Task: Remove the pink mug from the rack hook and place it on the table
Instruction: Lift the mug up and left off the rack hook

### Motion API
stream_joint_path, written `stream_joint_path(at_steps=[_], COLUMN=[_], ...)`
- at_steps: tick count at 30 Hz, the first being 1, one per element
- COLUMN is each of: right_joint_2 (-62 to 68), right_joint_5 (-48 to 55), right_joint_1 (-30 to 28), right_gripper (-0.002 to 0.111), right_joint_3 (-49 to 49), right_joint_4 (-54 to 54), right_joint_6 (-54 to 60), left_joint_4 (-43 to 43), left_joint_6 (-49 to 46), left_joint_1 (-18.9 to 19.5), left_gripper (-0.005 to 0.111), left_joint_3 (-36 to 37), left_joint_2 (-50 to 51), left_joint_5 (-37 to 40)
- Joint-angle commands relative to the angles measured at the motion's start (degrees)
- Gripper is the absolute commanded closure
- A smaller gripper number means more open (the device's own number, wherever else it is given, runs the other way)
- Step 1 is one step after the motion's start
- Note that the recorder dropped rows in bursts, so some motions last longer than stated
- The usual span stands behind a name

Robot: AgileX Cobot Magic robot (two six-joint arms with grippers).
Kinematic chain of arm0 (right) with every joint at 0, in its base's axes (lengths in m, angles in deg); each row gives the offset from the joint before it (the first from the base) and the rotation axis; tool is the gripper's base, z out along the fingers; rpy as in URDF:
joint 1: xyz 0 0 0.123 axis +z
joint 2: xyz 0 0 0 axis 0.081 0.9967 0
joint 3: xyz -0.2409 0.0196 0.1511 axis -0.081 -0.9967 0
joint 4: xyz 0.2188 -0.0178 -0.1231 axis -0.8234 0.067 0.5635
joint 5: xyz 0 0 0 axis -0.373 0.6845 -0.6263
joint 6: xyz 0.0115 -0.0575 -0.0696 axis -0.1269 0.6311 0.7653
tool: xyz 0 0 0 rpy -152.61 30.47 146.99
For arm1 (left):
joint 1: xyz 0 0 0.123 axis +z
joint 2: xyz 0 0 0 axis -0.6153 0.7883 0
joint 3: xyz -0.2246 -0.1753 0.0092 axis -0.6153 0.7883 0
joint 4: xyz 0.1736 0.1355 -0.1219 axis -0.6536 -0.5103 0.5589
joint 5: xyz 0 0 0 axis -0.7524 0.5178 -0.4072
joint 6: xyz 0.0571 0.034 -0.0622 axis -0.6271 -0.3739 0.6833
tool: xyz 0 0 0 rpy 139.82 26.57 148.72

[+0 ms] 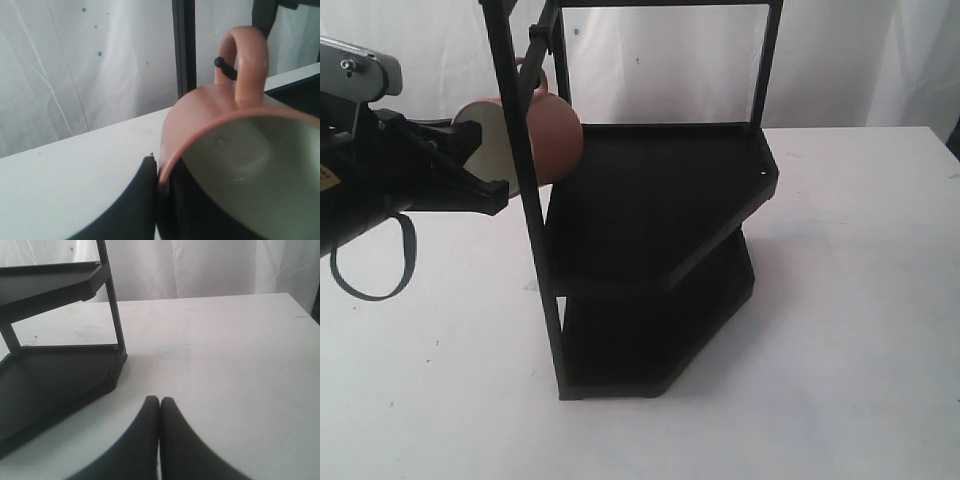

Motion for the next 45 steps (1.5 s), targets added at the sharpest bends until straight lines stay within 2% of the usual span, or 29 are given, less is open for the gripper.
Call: stream_joint_path(at_steps=[1, 9, 14, 16, 22, 28, 32, 39, 42, 45], right_joint_2=[-0.33, -0.33, -0.33, -0.33, -0.33, -0.33, -0.33, -0.33, -0.33, -0.33], right_joint_5=[-0.84, -0.69, -0.69, -0.85, -0.85, -0.85, -0.69, -0.72, -0.72, -0.72], right_joint_1=[-0.25, -0.25, -0.25, -0.25, -0.25, -0.25, -0.25, -0.25, -0.25, -0.25], right_gripper=[0.108, 0.108, 0.108, 0.108, 0.108, 0.108, 0.108, 0.108, 0.108, 0.108], right_joint_3=[-0.41, -0.41, -0.41, -0.41, -0.41, -0.41, -0.41, -0.41, -0.41, -0.41], right_joint_4=[0.2, 0.2, 0.2, 0.2, 0.2, 0.2, 0.2, 0.2, 0.2, 0.2], right_joint_6=[0.05, 0.05, 0.05, 0.05, 0.05, 0.05, 0.05, 0.29, 0.29, 0.29], left_joint_4=[-0.03, 1.14, 6.37, 8.52, 7.62, 10.14, 15.5, 22.92, 24.34, 30.06], left_joint_6=[0.02, -2.42, -9.8, -10.08, -10.25, -15.59, -17.28, -26.74, -27.34, -31.58], left_joint_1=[-0.39, -0.39, -0.39, -0.39, -0.39, -0.39, -0.39, -0.39, -0.39, -0.39], left_gripper=[0.107, 0.107, 0.107, 0.107, 0.107, 0.107, 0.107, 0.107, 0.107, 0.107], left_joint_3=[-0.3, -0.3, -0.3, -0.3, -0.3, -0.3, -0.3, -0.3, -0.3, -0.3], left_joint_2=[-0.85, -4.26, -5.27, -5.4, -5.4, -5.4, -5.4, -6.15, -7.6, -9.14], left_joint_5=[-1.35, -2.23, -2.23, -1.98, -1.85, -1.85, -2.18, -2.24, -0.24, 2.38])
